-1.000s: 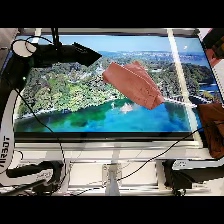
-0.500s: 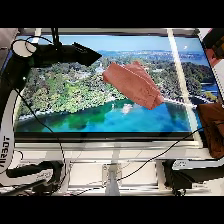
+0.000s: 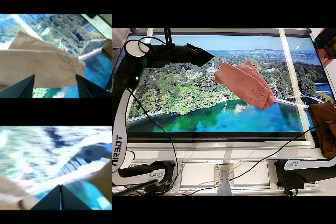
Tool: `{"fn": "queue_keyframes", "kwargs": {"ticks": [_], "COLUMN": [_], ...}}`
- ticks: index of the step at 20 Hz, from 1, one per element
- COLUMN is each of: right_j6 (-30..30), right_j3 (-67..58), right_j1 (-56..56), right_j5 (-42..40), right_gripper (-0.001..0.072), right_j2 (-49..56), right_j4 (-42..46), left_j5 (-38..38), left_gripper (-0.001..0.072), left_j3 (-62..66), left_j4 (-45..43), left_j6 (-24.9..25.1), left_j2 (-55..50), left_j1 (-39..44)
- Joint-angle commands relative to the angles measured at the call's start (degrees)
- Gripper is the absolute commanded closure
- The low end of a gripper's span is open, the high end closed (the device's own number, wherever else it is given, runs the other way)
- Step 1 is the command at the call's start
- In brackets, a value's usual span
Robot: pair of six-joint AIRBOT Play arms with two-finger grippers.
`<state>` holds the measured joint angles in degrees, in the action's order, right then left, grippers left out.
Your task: Fold the clothes and pants, and hang the long-sleeved shirts on hangers.
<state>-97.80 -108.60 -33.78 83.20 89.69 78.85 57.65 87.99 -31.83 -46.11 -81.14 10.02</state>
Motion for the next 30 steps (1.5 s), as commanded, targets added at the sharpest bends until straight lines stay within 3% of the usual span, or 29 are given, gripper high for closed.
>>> {"fn": "queue_keyframes", "kwargs": {"ticks": [1, 9, 10, 11, 12, 16, 20, 24, 25, 26, 27, 30], "right_j6": [11.17, 12.46, 12.48, 12.55, 12.85, 13.77, 16.37, 17.64, 18.64, 18.69, 19.85, 21.11], "right_j3": [1.31, 8.37, 8.37, 8.37, 8.39, 9.57, 14.69, 24.63, 27.67, 29.97, 31.63, 32.79], "right_j1": [5.14, 18.73, 19.63, 20.31, 20.83, 21.22, 21.20, 21.31, 21.33, 21.33, 21.33, 21.33], "right_j5": [-2.45, -13.07, -14.58, -15.65, -16.72, -18.25, -17.27, -18.67, -20.17, -21.79, -23.63, -25.77], "right_gripper": [0.0701, 0.0702, 0.0702, 0.0703, 0.0703, 0.0703, 0.0703, 0.0685, 0.0487, 0.0203, 0.0155, 0.0156], "right_j2": [0.00, -0.02, -0.02, 0.00, 0.11, 0.92, 0.98, 2.40, 2.95, 3.54, 4.28, 7.10], "right_j4": [-8.07, -7.78, -7.76, -7.65, -7.08, -2.29, 2.89, -3.17, -6.99, -11.13, -15.76, -24.13], "left_j5": [0.74, 0.09, 0.00, 0.04, 0.17, 0.24, -3.06, -3.82, -3.85, -3.85, -3.85, -3.85], "left_gripper": [0.0137, 0.0144, 0.0301, 0.0592, 0.0695, 0.0696, 0.0696, 0.0695, 0.0695, 0.0695, 0.0695, 0.0695], "left_j3": [0.00, 0.00, 0.00, 0.00, 0.00, 0.00, 0.00, 0.00, 0.00, 0.00, 0.00, 0.00], "left_j4": [-1.73, 0.70, -0.90, -4.85, -9.42, -27.08, -32.46, -32.41, -32.41, -32.41, -32.41, -32.44], "left_j6": [-0.17, -0.17, -0.17, -0.17, -0.55, -13.70, -15.65, -15.67, -15.67, -15.67, -15.67, -15.67], "left_j2": [-0.68, -0.79, -0.94, -1.05, -1.25, -2.01, -1.11, -1.40, -1.40, -1.40, -1.40, -1.40], "left_j1": [0.00, 0.00, -0.02, -0.02, 0.00, -0.04, -0.28, -0.11, -0.11, -0.11, -0.11, -0.11]}}
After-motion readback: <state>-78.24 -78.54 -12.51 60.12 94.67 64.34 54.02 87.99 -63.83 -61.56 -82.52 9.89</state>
